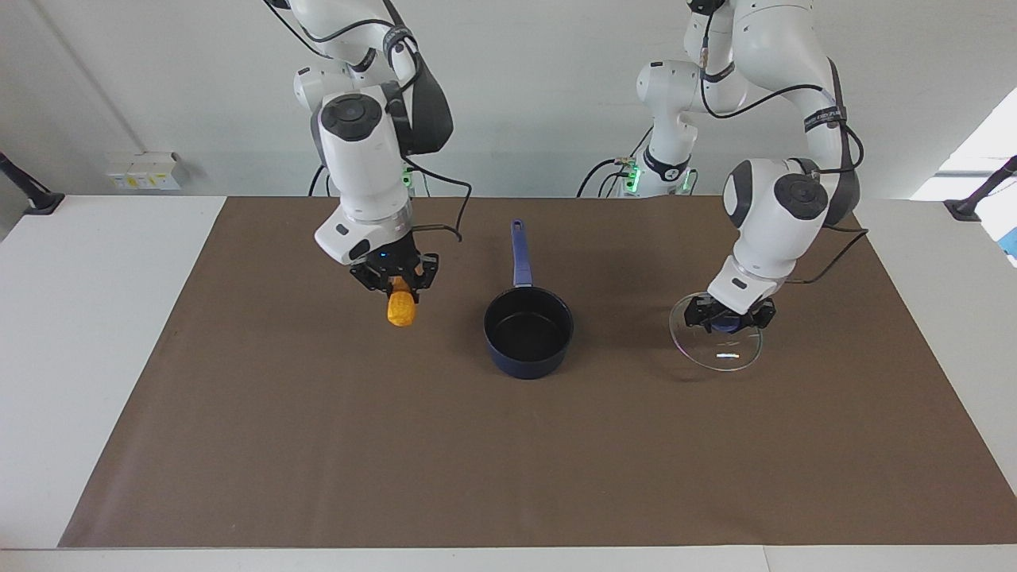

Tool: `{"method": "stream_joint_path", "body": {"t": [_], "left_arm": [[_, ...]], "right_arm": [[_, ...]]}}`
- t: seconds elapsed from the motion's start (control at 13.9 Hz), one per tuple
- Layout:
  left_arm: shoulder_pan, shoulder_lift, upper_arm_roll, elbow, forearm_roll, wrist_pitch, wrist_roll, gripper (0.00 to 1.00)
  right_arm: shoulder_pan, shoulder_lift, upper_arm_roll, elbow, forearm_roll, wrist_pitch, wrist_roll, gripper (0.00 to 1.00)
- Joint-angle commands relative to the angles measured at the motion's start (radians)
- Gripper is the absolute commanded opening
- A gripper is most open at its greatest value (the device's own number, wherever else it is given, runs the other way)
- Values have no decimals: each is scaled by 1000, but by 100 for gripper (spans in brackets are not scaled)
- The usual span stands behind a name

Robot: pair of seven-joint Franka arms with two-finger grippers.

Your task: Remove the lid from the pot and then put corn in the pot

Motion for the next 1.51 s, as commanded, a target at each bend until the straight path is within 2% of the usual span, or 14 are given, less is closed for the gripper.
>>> {"method": "stream_joint_path", "body": {"t": [0.0,0.29,0.65,0.72,0.79,0.93,1.15,1.44], "left_arm": [[61,-52,-13,-122,14,113,93,9],[105,-41,-13,-181,11,197,161,9],[108,-24,-13,-182,5,194,175,11],[108,-15,-13,-181,5,194,180,20],[108,-15,-13,-179,5,194,183,42],[105,-12,-13,-168,5,185,184,100],[92,-14,-13,-126,5,147,175,100],[89,-27,-18,67,-2,-121,143,100]], "right_arm": [[77,119,-4,133,-10,-12,123,0],[154,275,-4,312,-6,-12,296,0],[234,369,-4,333,-12,40,380,0],[231,368,-4,328,-12,45,380,0],[228,366,-4,325,-7,46,377,0],[227,371,-4,322,-1,74,377,0],[238,363,-4,249,8,125,374,0],[240,358,2,204,10,138,369,1]]}}
